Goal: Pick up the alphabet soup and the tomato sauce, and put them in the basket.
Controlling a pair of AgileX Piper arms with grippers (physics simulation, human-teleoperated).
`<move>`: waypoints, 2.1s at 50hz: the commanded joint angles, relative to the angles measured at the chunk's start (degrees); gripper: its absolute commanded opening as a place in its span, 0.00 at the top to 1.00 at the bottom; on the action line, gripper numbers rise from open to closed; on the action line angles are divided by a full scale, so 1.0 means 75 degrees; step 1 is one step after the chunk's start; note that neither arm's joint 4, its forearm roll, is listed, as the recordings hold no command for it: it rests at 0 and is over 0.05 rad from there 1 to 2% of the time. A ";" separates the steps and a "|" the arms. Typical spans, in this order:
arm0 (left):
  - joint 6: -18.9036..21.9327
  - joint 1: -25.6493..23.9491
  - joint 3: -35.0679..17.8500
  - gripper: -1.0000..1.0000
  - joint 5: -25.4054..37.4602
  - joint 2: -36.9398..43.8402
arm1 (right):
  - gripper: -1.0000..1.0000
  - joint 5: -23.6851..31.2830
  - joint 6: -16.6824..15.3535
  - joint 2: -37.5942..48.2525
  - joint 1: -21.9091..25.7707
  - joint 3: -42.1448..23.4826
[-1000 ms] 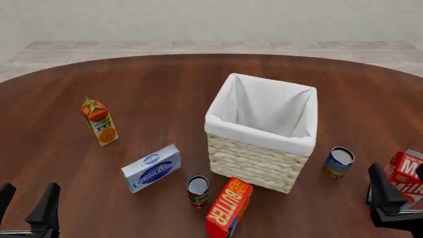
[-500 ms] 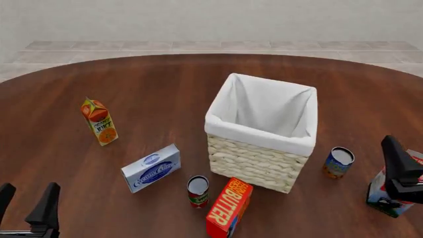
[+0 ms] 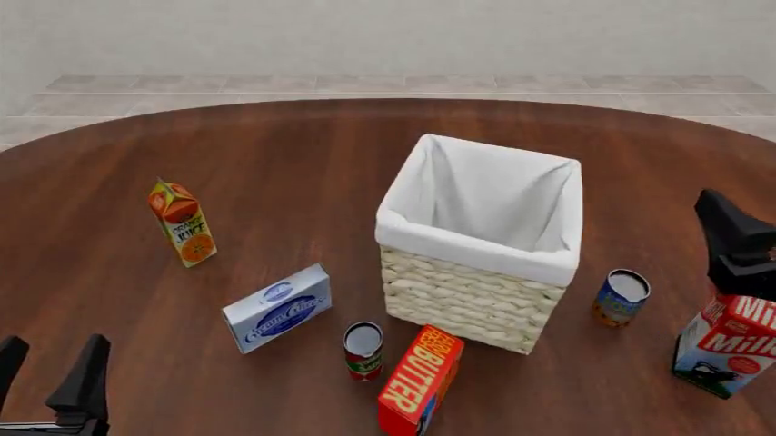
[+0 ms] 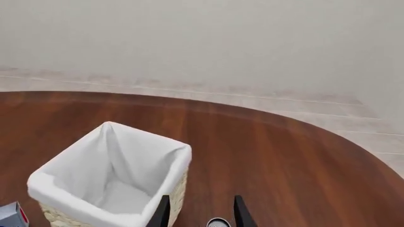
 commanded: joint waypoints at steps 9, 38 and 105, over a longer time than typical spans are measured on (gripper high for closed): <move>-0.0034 -0.0011 0.0007 0.00 0.0016 -0.0003 | 0.00 0.0872 0.0356 0.1732 0.0410 -0.1241; -0.0009 -0.0002 0.0008 0.00 0.0017 0.0041 | 0.00 0.1989 -0.0469 0.3906 0.0142 -0.3153; -0.0163 0.0080 0.0014 0.00 0.0052 0.0013 | 0.00 0.2894 -0.0592 0.5909 -0.0969 -0.3266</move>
